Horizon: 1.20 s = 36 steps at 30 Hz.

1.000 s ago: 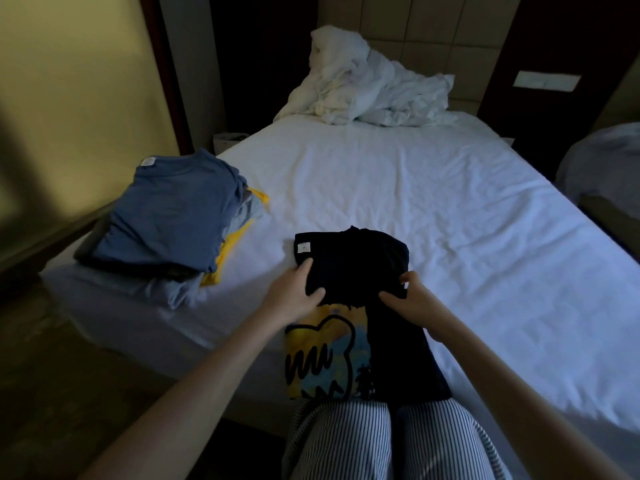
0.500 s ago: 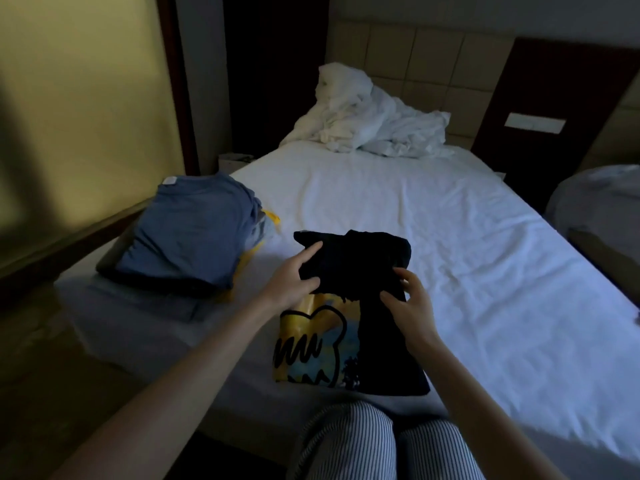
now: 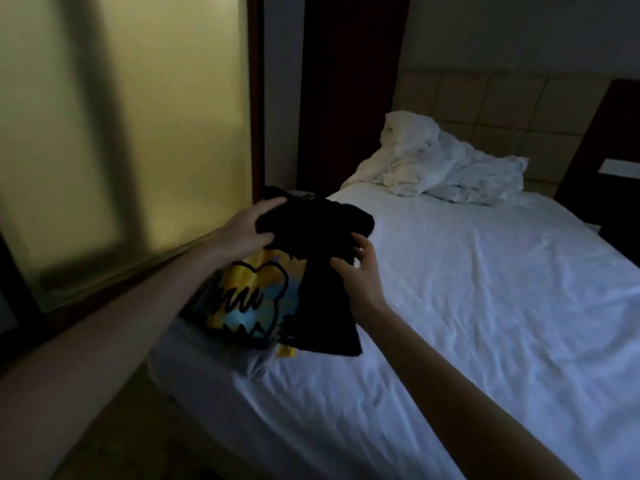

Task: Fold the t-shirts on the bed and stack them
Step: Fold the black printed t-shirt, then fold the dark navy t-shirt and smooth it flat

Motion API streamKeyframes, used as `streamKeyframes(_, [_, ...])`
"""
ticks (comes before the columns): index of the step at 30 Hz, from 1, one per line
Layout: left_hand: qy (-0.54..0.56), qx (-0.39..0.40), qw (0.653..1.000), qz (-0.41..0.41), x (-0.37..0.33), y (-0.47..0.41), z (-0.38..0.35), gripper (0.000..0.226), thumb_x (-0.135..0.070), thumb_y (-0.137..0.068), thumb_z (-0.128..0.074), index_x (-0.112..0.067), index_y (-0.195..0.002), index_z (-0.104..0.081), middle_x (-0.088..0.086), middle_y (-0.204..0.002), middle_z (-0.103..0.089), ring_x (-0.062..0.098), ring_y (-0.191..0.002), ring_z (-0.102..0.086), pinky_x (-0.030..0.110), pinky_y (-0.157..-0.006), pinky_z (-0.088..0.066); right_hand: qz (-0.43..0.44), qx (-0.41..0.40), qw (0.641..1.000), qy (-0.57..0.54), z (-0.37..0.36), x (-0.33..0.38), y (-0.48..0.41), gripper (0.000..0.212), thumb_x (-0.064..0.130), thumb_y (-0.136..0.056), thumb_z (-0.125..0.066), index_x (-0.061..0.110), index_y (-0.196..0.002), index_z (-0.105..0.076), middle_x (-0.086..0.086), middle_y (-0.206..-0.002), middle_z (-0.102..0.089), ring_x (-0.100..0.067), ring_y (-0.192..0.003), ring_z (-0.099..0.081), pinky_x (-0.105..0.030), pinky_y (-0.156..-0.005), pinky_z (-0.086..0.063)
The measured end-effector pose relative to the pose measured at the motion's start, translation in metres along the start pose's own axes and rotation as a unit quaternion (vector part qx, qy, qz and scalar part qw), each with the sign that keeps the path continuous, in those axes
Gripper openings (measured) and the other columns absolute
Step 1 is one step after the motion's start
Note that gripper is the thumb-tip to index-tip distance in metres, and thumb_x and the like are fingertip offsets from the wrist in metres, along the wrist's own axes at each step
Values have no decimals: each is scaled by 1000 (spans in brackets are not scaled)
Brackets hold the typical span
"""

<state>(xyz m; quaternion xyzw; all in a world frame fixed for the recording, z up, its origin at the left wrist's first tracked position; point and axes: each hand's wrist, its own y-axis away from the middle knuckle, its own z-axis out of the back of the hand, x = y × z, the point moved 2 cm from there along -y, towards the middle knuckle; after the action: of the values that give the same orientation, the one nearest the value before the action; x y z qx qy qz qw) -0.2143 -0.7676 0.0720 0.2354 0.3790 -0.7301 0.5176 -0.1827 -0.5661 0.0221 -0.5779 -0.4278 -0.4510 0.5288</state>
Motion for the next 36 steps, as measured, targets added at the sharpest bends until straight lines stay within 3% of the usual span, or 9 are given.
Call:
streamKeyframes(3, [-106,-13,993,40,30,-27,46,74,-14,-87,-65,-27,-148,-25,3,-146,-35,18,-132,-35,29,-102,-34,-26,57,998,19,-41,-4,-36,61,4,-87,-59,18,-138,-30,-7,-127,-44,-23,-106,-53,-39,-85,-53])
streamKeyframes(5, [-215,40,970,108,52,-35,58,91,-38,-82,-69,-36,-150,-8,9,-158,-12,28,-142,-19,41,-111,-27,-73,99,987,102,-57,-18,-50,75,5,-83,-62,20,-143,-19,-13,-136,-35,-29,-114,-48,-44,-90,-50])
streamKeyframes(8, [-342,35,925,163,67,-29,40,77,-48,-94,-48,-32,-151,0,8,-159,9,36,-143,-5,49,-112,-16,-124,89,942,299,-63,-39,-55,77,20,-87,-57,20,-147,-8,-16,-148,-17,-39,-132,-28,-46,-103,-35])
streamKeyframes(11, [-293,76,938,170,80,-18,-6,66,-67,-92,-22,-39,-150,-6,1,-160,4,35,-145,1,50,-115,-8,-21,51,908,416,-74,-36,-46,62,35,-95,-42,20,-148,-13,-14,-154,-9,-35,-141,-9,-48,-113,-12])
streamKeyframes(13, [-323,105,921,192,102,-11,-34,74,-79,-82,-3,-46,-148,3,0,-160,9,35,-145,8,55,-115,-4,-11,109,892,439,-88,-51,-36,61,47,-97,-34,28,-150,-10,-9,-158,2,-33,-144,2,-50,-113,-2])
streamKeyframes(20, [-394,9,905,163,130,10,-66,52,-62,-94,-5,-53,-144,5,-3,-160,5,31,-145,7,55,-114,0,-46,121,924,360,-90,-127,-11,66,58,-94,-34,42,-147,2,8,-157,15,-19,-145,8,-47,-116,-14])
streamKeyframes(27, [-397,91,889,211,104,1,-55,57,-63,-94,-6,-45,-148,2,1,-160,0,35,-145,2,57,-113,-1,-43,195,889,413,-70,-103,-19,65,57,-95,-30,37,-149,0,2,-158,7,-27,-145,-3,-49,-115,-13])
streamKeyframes(32, [-434,-35,893,111,65,13,-65,43,-40,-100,-30,-21,-134,-48,3,-132,-55,26,-121,-48,43,-105,-27,69,171,876,446,-32,-90,-3,52,39,-100,-36,21,-147,-25,-4,-151,-31,-25,-136,-32,-41,-109,-30])
streamKeyframes(36, [-327,-96,940,16,27,26,-92,26,-28,-97,-41,-16,-103,-64,3,-97,-64,28,-96,-58,39,-85,-44,102,153,868,462,17,-80,15,44,30,-99,-41,17,-141,-38,-4,-143,-44,-22,-132,-40,-37,-107,-32])
